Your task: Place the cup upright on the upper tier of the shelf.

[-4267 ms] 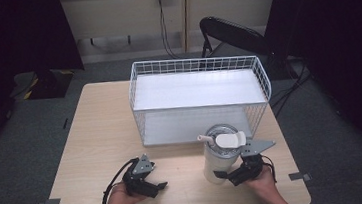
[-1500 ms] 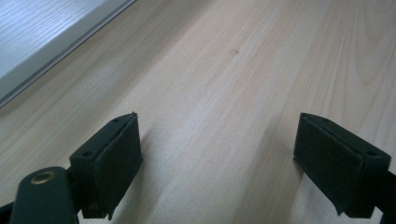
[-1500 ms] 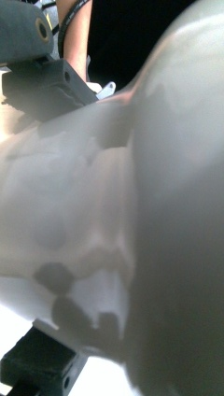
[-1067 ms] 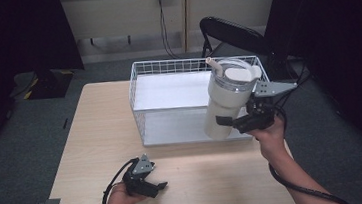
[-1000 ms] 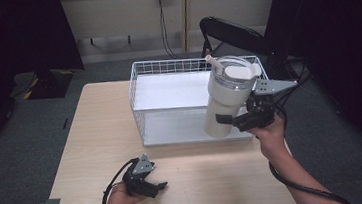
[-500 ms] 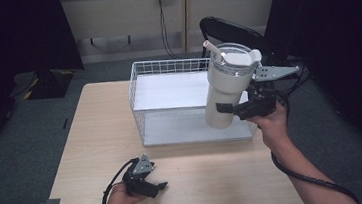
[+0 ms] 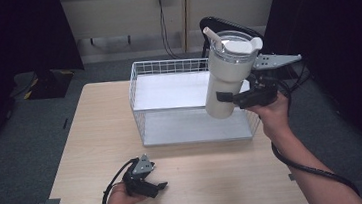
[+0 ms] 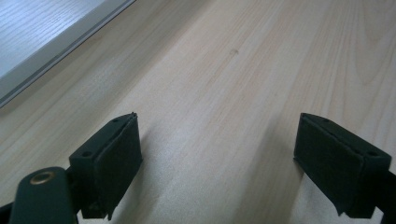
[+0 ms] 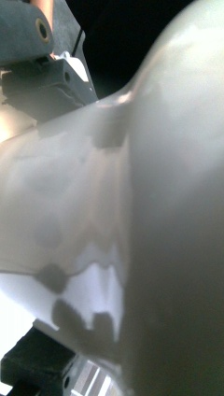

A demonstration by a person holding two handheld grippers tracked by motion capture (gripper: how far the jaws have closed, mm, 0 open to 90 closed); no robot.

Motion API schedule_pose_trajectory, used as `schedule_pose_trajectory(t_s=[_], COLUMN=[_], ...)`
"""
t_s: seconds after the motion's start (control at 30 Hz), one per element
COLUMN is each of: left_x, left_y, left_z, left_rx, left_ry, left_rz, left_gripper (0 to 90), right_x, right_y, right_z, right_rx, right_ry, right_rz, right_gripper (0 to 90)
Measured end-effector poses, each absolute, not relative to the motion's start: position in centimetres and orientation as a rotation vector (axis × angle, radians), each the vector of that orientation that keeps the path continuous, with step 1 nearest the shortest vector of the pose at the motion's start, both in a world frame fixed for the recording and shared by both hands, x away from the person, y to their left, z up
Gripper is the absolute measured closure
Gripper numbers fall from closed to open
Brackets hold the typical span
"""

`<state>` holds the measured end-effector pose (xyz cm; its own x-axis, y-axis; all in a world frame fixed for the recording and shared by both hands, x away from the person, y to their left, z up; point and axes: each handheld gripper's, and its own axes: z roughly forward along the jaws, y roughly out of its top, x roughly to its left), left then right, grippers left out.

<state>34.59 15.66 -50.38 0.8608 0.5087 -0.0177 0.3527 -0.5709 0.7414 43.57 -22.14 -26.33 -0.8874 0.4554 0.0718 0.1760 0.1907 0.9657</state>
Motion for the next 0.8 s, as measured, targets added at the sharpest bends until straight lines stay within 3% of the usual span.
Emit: schedule_pose_trajectory(t_s=[0.8], left_x=[34.6], left_y=[15.7], left_z=[-50.4], left_rx=[2.234], left_ry=[0.621], left_rz=[0.25], left_gripper=[14.2], right_x=[46.9], right_y=[-21.8], right_z=[-25.9], right_rx=[0.703], right_ry=[2.119], right_rz=[1.709], right_gripper=[10.0])
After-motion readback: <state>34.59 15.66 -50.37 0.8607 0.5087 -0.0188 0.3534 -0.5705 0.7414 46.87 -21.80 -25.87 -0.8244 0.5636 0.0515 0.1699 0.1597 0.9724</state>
